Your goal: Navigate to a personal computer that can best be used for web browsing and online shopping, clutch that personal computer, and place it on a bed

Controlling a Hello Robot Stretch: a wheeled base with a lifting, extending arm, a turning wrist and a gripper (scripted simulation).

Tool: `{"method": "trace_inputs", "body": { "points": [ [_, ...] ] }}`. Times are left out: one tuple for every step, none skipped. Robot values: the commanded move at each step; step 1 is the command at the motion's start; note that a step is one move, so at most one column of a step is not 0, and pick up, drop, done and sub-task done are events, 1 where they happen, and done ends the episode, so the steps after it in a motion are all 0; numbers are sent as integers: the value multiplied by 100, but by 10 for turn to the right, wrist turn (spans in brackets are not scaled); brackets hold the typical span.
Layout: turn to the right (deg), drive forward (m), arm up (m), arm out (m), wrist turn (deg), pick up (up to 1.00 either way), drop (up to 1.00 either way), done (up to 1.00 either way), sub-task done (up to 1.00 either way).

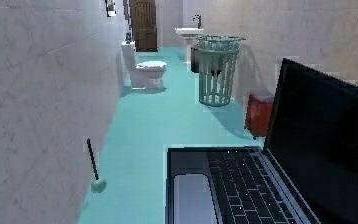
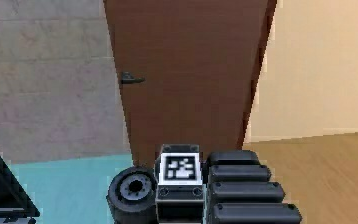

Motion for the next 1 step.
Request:
{"method": "trace_inputs", "body": {
  "points": [
    [0, 100, 0, 0, 0, 0, 0, 0, 0]
  ]
}}
